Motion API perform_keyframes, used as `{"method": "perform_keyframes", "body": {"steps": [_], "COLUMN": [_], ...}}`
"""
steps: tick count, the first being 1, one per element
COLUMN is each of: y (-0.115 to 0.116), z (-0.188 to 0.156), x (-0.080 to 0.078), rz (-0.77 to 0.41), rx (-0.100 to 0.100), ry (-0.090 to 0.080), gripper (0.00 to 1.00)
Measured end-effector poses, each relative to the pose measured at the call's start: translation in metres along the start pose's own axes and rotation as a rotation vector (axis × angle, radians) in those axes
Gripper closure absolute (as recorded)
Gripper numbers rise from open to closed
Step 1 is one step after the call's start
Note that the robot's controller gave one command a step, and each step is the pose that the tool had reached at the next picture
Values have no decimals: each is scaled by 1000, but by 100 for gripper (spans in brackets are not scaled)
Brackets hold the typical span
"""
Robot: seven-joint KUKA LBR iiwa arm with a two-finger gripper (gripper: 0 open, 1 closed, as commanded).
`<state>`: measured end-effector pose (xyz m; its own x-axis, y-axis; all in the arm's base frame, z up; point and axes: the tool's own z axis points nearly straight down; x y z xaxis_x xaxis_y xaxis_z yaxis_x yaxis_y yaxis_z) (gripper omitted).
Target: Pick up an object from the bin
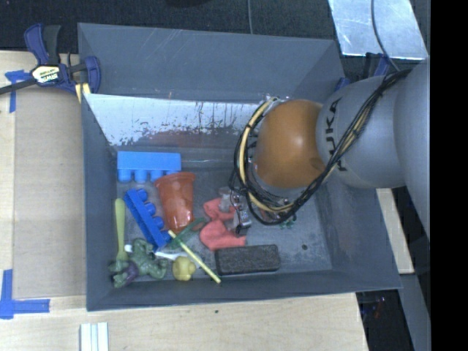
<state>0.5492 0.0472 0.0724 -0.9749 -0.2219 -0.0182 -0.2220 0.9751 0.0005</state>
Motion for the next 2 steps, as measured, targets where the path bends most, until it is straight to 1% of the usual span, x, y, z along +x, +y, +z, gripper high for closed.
{"method": "perform_keyframes", "body": {"steps": [1,2], "y": [4,61], "z": [-51,-134], "x": [20,-15], "rz": [-99,-256], "rx": [0,0], "ry": [3,2], "gripper": [100,100]}}
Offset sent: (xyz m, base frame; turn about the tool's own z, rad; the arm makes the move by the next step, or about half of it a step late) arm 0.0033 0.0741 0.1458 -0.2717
